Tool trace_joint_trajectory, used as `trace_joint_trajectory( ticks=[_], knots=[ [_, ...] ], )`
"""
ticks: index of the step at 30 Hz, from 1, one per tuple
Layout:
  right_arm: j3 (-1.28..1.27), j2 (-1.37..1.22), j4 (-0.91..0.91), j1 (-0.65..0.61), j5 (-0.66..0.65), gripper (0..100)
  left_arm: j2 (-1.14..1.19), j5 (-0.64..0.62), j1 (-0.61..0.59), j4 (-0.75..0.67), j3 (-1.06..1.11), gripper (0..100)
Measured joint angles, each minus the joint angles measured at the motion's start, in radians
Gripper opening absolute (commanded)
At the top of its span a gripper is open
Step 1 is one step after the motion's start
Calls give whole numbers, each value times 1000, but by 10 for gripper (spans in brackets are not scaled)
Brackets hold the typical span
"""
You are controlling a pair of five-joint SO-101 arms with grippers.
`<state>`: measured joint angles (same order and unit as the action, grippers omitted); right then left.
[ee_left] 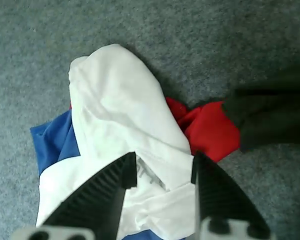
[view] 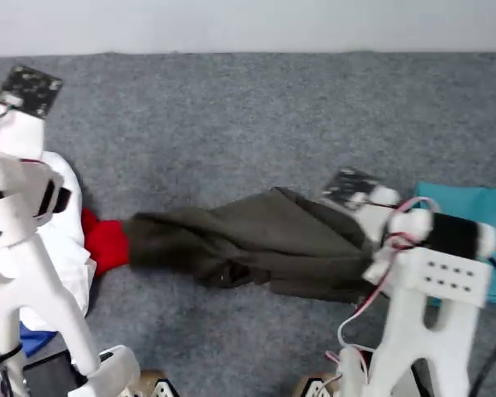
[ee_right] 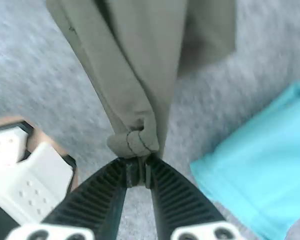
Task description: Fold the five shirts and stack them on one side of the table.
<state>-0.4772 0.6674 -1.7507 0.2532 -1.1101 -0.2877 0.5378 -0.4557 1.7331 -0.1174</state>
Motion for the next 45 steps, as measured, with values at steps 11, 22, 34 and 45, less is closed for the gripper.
trace_joint_trajectory(
  ticks=[11,22,34,45],
  knots=[
    [-60,3,126,152,-84,10,-3,77,249,0,307,184],
    [-78,3,157,137,-17,10,-3,160,539,-63,706,197],
    [-78,3,157,137,-9,10,95,160,568,-216,882,219],
    [-78,3,157,137,-9,10,281,146,568,-356,891,137]
  ],
)
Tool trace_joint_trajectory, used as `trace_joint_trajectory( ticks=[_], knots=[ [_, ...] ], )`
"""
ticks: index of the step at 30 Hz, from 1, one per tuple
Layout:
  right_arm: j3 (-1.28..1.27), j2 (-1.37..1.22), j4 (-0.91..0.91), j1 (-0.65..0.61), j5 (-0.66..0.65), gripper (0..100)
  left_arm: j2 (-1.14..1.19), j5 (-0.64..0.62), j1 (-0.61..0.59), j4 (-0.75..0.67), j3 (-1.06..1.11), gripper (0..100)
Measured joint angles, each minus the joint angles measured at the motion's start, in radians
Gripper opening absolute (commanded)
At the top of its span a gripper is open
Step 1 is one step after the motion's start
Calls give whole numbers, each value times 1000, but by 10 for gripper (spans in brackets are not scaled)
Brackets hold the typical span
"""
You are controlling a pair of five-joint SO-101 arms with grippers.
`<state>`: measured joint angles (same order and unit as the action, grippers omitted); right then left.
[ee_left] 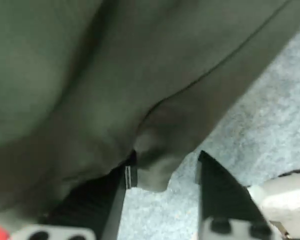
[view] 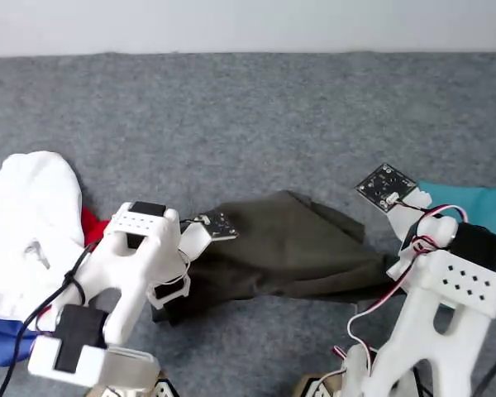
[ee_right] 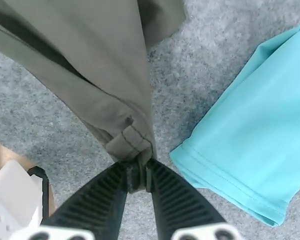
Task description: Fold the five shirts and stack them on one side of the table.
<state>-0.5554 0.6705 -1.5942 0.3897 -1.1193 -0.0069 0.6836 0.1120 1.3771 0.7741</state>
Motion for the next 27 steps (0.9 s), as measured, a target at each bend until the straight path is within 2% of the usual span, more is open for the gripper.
trace_joint_trajectory(
  ticks=[5,11,20,27],
  knots=[
    [0,0,0,0,0,10,80,-55,-2,-55,-21,13],
    [8,0,0,0,35,9,75,-83,3,14,-75,13],
    [169,0,2,0,75,9,-396,-106,-23,199,-331,14],
    [318,5,92,-18,80,9,-598,-207,-107,222,-569,15]
  ],
)
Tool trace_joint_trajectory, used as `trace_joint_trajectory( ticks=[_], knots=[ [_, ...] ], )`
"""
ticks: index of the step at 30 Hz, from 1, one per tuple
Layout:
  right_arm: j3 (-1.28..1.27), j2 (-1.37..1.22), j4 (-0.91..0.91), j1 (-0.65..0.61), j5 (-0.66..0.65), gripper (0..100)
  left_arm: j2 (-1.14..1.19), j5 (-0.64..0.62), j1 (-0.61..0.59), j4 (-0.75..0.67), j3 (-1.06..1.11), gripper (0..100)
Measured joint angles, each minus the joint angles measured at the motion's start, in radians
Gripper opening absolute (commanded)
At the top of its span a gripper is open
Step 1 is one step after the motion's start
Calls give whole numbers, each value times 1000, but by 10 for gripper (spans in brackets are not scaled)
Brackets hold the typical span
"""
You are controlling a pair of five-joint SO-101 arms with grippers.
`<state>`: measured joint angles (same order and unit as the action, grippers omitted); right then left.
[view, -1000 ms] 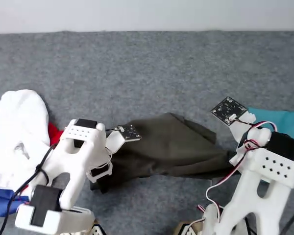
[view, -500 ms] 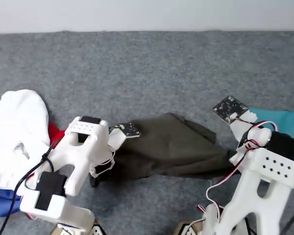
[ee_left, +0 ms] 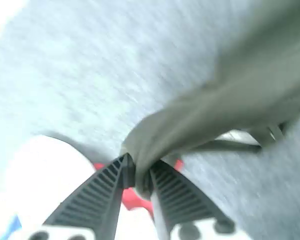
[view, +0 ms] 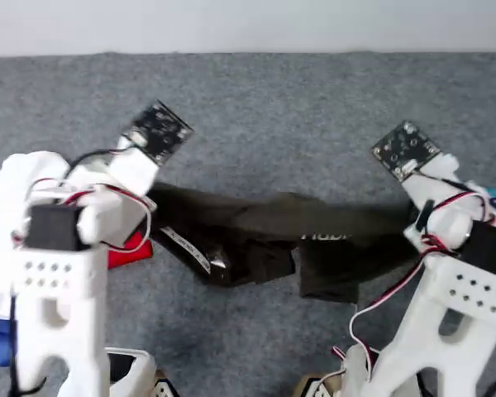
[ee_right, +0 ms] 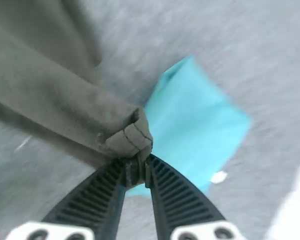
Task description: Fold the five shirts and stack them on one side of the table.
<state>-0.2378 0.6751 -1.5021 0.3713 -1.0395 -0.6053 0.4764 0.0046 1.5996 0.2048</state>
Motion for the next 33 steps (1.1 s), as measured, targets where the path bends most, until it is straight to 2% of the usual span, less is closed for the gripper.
trace_joint_trajectory(
  ticks=[5,13,17,26,33],
  knots=[
    [92,64,172,-31,23,10,-43,-3,-2,-8,-212,15],
    [114,198,358,-63,25,10,-49,-3,-2,-157,-542,15],
    [114,267,428,-55,28,10,-51,55,-2,-204,-624,15],
    [114,384,594,-48,28,10,-64,215,-3,-212,-825,15],
    [115,502,606,97,28,10,-78,324,-3,-212,-1039,15]
  ],
)
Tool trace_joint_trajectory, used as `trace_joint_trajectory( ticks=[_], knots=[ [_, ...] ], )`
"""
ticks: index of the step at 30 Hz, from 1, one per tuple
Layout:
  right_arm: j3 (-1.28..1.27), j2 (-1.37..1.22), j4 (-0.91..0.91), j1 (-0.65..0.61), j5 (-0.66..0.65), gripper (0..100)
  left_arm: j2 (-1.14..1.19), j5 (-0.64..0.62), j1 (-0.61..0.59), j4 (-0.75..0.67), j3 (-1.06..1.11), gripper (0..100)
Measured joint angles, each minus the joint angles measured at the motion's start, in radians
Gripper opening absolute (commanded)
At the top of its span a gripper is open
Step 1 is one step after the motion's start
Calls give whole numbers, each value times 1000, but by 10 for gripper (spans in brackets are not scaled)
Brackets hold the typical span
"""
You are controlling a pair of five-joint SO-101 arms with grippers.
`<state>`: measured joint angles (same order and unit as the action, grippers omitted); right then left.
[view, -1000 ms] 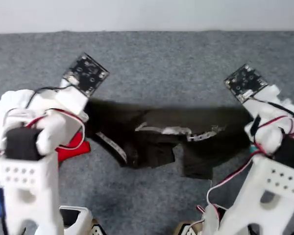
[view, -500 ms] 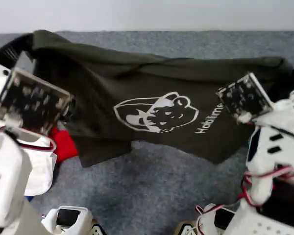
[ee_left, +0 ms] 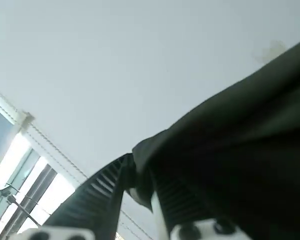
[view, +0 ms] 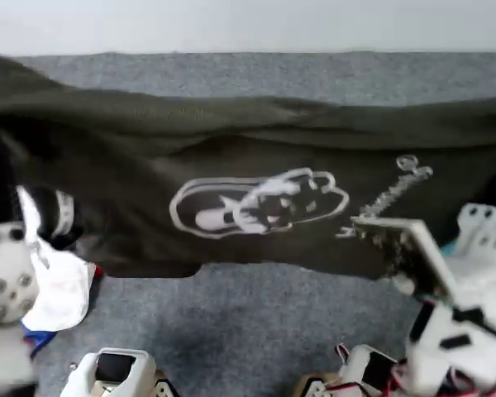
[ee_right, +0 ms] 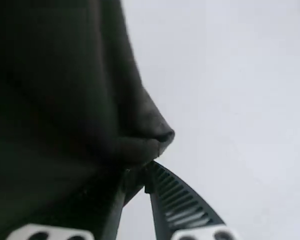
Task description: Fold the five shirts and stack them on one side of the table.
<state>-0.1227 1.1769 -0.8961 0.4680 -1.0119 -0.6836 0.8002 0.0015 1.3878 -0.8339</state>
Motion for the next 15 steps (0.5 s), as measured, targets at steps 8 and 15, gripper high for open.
trace_joint_trajectory(
  ticks=[8,15],
  knots=[
    [6,-6,-49,37,0,10,-2,12,-49,78,43,15],
    [-206,-157,-97,-123,-117,10,12,32,-46,80,422,15]
  ],
)
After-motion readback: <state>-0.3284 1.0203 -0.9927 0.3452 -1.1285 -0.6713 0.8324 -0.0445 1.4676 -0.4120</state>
